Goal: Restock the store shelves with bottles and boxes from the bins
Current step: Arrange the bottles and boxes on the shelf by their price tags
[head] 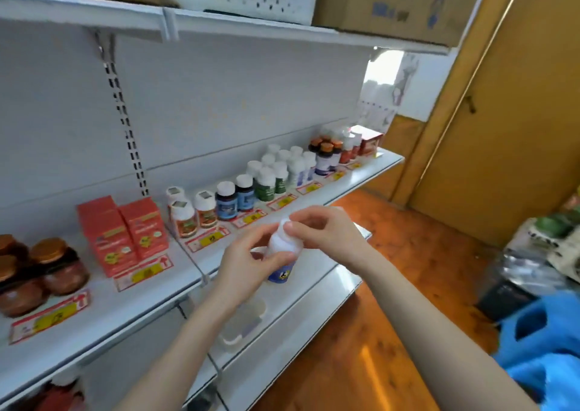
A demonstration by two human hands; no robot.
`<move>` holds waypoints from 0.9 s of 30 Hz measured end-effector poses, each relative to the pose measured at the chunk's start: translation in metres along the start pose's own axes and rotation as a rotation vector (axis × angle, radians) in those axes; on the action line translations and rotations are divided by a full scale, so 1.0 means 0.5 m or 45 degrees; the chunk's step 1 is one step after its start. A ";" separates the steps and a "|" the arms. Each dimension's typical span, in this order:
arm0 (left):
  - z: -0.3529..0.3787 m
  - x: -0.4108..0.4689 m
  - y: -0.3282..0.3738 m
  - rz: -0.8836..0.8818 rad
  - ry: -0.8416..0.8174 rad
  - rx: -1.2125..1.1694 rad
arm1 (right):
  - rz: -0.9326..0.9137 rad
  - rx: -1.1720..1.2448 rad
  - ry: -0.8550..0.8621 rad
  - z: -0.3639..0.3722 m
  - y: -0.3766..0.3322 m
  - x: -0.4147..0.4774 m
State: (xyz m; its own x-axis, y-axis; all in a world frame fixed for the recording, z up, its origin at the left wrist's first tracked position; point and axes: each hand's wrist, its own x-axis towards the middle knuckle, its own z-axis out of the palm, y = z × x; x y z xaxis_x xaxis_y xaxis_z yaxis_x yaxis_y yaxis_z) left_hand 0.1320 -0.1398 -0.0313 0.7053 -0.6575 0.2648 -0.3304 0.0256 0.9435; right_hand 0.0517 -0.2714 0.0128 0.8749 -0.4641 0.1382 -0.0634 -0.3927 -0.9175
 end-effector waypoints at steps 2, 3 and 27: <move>0.051 0.035 -0.003 0.027 -0.121 0.053 | 0.033 -0.031 0.100 -0.057 0.026 0.009; 0.074 0.054 -0.006 0.032 -0.156 0.052 | 0.040 -0.049 0.141 -0.082 0.039 0.016; 0.287 0.444 -0.257 0.047 -0.118 1.084 | -0.171 -0.170 0.409 -0.302 0.216 0.493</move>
State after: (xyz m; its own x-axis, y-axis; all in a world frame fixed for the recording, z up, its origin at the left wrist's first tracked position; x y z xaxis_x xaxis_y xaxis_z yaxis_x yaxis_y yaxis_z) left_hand 0.2410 -0.3968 -0.1223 0.6432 -0.7271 0.2402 -0.7365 -0.5016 0.4538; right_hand 0.1883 -0.5480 0.0042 0.6856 -0.6189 0.3834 -0.0391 -0.5572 -0.8294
